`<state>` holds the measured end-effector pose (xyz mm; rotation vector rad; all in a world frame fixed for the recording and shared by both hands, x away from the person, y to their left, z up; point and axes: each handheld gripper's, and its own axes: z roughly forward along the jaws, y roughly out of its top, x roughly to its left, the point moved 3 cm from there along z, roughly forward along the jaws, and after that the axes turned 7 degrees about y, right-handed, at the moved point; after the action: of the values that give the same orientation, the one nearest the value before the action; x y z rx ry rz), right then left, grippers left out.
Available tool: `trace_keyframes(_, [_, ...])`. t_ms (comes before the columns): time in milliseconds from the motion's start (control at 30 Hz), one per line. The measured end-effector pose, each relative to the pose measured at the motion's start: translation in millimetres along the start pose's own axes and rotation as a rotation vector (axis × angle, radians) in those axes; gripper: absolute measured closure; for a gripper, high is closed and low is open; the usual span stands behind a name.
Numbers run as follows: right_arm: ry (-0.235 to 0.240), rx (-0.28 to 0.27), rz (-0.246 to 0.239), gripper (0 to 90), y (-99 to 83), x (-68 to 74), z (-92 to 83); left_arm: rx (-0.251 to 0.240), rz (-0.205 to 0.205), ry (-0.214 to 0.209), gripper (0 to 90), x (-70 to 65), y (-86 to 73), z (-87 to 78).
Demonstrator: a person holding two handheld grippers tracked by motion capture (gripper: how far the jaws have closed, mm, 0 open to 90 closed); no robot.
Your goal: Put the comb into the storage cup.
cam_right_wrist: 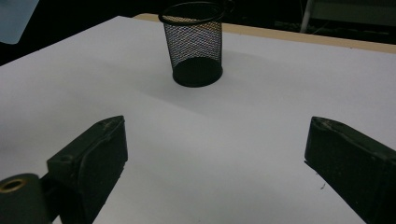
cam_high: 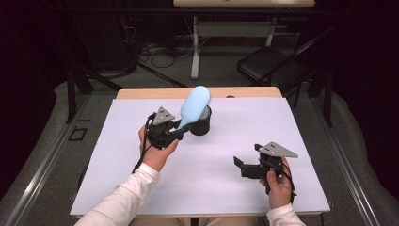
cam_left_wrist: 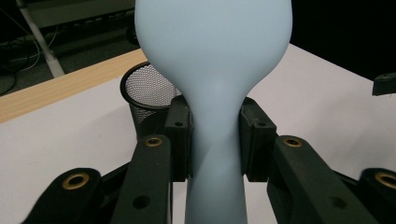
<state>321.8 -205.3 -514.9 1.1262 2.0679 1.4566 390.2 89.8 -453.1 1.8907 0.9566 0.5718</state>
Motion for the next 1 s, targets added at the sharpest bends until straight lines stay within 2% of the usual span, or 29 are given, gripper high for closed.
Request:
trace_keyframes(167, [0.010,0.029,-0.010,5.4,2.6,4.5,5.0,-0.004,-0.001,0.003,69.2,0.0,0.1,-0.7])
trace_keyframes(500, [0.036,0.068,0.009,5.4,12.3,4.9,10.8,-0.008,-0.003,-0.001,69.2,-1.7,0.1,-0.7])
trace_keyframes(1000, [0.052,0.119,0.109,6.2,26.5,-10.9,15.8,-0.014,-0.004,-0.006,69.2,-3.0,0.6,-1.4])
